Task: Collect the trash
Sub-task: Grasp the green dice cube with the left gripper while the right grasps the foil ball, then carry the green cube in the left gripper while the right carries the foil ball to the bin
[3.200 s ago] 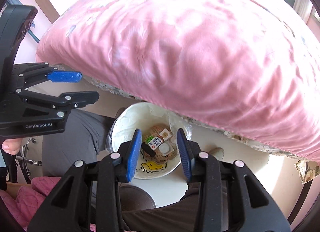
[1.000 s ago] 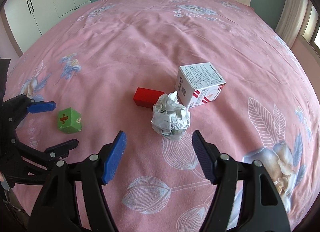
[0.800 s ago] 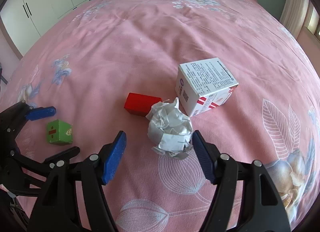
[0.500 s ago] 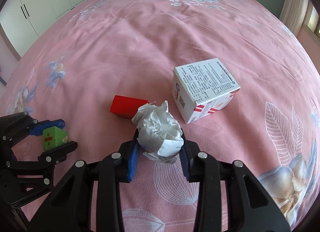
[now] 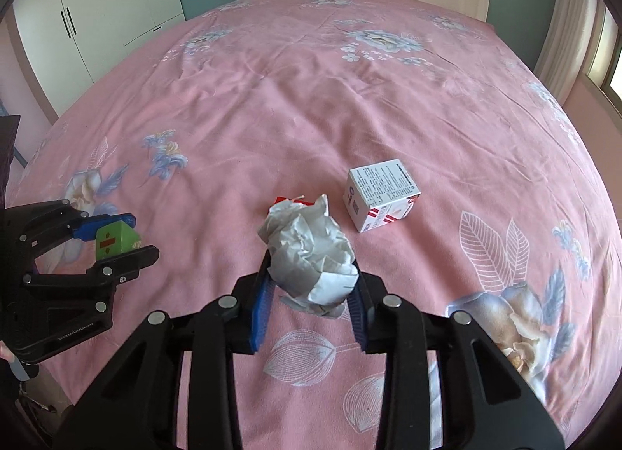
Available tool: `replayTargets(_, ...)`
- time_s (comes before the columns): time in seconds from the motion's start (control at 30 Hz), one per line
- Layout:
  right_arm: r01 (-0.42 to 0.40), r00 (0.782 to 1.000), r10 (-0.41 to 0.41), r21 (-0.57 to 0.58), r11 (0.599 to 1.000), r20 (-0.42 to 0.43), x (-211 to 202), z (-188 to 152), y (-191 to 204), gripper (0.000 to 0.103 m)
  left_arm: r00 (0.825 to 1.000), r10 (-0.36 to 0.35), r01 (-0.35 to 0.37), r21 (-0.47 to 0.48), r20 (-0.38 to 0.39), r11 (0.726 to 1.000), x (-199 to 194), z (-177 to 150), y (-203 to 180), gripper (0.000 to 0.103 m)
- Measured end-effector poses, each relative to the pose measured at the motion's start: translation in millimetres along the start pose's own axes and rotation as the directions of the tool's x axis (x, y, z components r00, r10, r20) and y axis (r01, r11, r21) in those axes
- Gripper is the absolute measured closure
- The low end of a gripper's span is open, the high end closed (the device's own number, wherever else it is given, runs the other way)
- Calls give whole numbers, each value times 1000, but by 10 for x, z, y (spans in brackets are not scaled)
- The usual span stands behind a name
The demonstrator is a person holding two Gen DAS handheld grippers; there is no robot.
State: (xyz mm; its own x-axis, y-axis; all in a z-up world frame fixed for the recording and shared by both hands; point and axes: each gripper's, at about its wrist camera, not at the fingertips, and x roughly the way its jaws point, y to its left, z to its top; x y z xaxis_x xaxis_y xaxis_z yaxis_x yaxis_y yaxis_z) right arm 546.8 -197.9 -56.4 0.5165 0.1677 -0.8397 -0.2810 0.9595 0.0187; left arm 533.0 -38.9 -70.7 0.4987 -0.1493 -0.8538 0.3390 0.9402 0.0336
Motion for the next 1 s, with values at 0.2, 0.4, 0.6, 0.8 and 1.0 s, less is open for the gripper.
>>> replayTargets(0.2,30,996,-26,-46,998,82,-851,-27,218,67,995,27,-27,-4,94,1000,-827,-3,-85,62)
replayTargets(0.4,56,985,-40,-89,994,170,-1759,-99,464,67,982,77,-78,-3,173,997,-1696,-59,-200,62)
replayTargets(0.6,85,961,-46,-131,988,274,-2718,-280,733,67,957,140,-134,-39,253,990,-2575,-165,-308,62)
replayTargets(0.8,110,932,-44,-165,980,360,-3545,-587,990,67,928,176,-166,-58,328,984,-3293,-407,-449,62)
replayTargets(1.0,136,911,-43,-200,970,409,-4112,-959,1233,67,909,198,-186,-67,368,980,-3761,-714,-576,62)
